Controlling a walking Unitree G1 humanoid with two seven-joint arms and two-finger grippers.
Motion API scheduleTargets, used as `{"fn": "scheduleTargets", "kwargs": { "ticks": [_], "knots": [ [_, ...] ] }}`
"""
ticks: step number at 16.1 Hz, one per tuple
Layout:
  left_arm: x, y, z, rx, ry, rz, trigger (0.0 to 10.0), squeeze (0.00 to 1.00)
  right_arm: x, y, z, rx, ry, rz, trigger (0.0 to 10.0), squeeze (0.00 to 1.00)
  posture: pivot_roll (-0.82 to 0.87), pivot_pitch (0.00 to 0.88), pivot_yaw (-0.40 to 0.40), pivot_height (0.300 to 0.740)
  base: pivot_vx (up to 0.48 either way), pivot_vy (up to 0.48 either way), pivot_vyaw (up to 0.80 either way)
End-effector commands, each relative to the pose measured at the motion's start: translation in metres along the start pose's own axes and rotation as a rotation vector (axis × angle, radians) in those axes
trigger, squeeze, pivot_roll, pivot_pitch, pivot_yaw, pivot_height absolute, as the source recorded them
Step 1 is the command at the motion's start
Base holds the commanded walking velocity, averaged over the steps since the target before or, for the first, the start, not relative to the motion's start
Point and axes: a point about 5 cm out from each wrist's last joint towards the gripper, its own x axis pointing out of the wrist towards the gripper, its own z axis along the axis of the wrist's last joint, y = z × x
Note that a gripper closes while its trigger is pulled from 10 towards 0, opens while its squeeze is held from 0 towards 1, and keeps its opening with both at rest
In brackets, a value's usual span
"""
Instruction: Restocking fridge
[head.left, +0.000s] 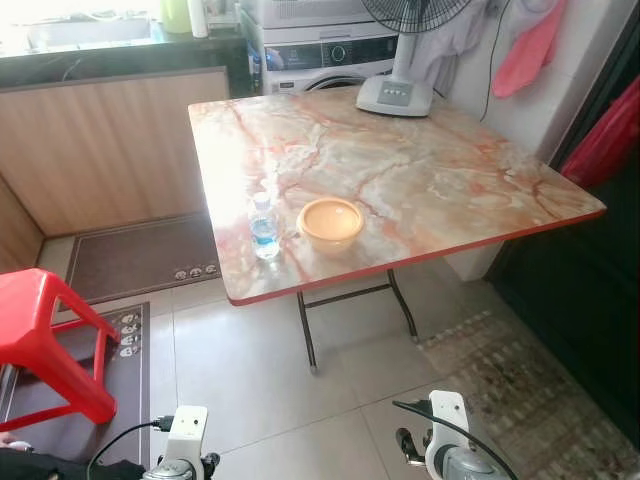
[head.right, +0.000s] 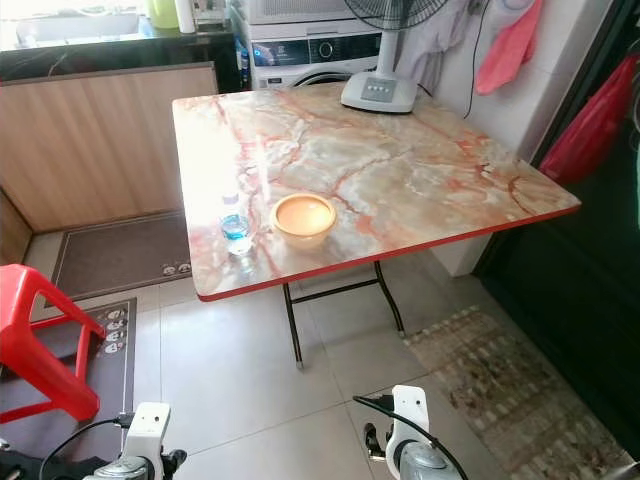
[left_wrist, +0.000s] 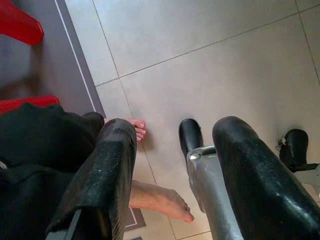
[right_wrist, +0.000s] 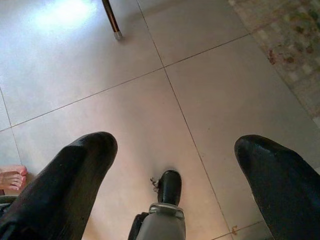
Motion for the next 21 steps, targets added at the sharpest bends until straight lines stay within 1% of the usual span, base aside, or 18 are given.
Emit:
{"fn": "scheduleTargets", "kwargs": {
  "ticks": [1,4,5,6,7,8,13,21],
  "knots": [
    [-0.0003,0.0013,-0.0035,-0.007,0.011,0.005,10.0,0.00,-0.0002,-0.0010,-0.0016,0.007,0.006,-0.003,10.0,0.00,0.06,0.000,-0.020,0.740,0.000,0.000,0.00],
    [-0.0003,0.0016,-0.0040,-0.001,0.012,0.003,10.0,0.00,-0.0002,-0.0005,-0.0019,-0.004,0.007,0.004,10.0,0.00,0.05,0.000,-0.015,0.740,0.000,0.000,0.00],
    [-0.0004,0.0016,-0.0043,0.003,0.014,-0.001,10.0,0.00,-0.0002,-0.0001,-0.0014,-0.032,0.006,0.015,10.0,0.00,0.05,0.000,-0.013,0.740,0.000,0.000,0.00],
    [-0.0004,0.0016,-0.0044,0.003,0.014,-0.001,10.0,0.00,-0.0002,0.0000,-0.0014,-0.033,0.006,0.016,10.0,0.00,0.05,0.000,-0.013,0.740,0.000,0.000,0.00],
    [-0.0004,0.0017,-0.0045,0.004,0.014,-0.001,10.0,0.00,-0.0002,-0.0002,-0.0017,-0.027,0.005,0.011,10.0,0.00,0.05,0.000,-0.012,0.740,0.000,0.000,0.80],
    [-0.0004,0.0016,-0.0046,0.005,0.015,-0.003,10.0,0.00,-0.0002,-0.0003,-0.0025,0.001,0.004,0.003,10.0,0.00,0.05,0.000,-0.011,0.740,0.000,0.000,0.51],
    [-0.0004,0.0016,-0.0047,0.016,0.013,-0.005,10.0,0.00,-0.0003,-0.0004,-0.0030,0.004,0.002,0.002,10.0,0.00,0.05,0.000,-0.010,0.740,0.000,0.000,0.00],
    [-0.0004,0.0015,-0.0048,0.026,0.014,-0.007,10.0,0.00,-0.0003,-0.0004,-0.0034,-0.007,0.007,0.007,10.0,0.00,0.05,0.000,-0.010,0.740,0.261,0.000,0.00]
  ]
}}
